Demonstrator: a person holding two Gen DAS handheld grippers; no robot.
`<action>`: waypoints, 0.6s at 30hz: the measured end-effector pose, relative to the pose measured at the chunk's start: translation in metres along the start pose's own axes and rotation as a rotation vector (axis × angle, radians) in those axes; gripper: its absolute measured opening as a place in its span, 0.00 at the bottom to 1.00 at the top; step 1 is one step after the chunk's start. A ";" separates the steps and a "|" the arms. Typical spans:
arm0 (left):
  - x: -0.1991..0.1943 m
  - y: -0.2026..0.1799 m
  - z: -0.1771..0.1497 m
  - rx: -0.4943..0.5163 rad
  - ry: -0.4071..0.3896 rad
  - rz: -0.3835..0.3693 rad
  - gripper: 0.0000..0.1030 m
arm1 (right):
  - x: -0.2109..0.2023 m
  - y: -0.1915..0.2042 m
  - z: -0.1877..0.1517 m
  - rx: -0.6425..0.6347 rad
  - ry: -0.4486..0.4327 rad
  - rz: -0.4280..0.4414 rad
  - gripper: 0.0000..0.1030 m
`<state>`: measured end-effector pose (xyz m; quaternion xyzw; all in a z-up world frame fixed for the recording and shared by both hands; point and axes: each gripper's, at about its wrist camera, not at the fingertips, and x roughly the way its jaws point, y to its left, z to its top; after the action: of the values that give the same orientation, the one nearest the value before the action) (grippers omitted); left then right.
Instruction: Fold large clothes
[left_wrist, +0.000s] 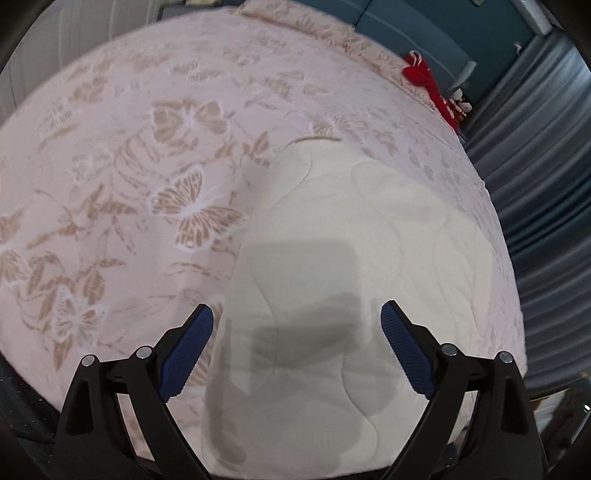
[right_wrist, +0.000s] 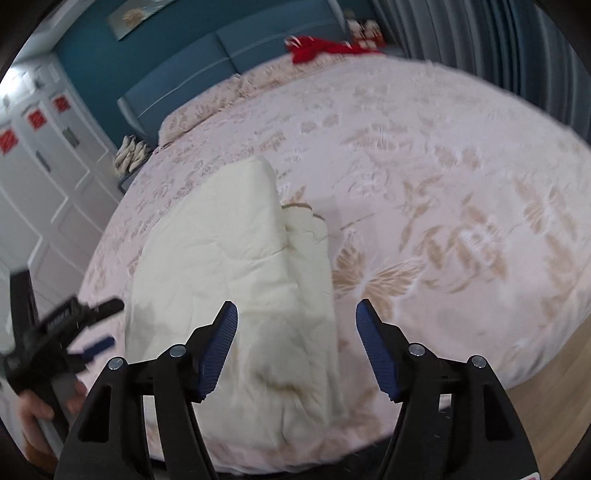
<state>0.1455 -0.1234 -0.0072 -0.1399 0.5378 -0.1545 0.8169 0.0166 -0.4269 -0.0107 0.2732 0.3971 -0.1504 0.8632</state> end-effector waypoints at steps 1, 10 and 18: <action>0.006 0.001 0.001 -0.007 0.011 0.001 0.87 | 0.011 -0.002 0.003 0.033 0.022 0.015 0.63; 0.038 -0.005 -0.002 0.013 0.020 0.007 0.96 | 0.058 0.001 -0.003 0.117 0.108 0.030 0.67; 0.055 -0.004 0.001 0.041 0.010 0.031 0.96 | 0.090 -0.014 -0.009 0.179 0.149 0.052 0.75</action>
<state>0.1664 -0.1489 -0.0514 -0.1139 0.5409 -0.1534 0.8191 0.0620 -0.4365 -0.0893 0.3698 0.4379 -0.1422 0.8070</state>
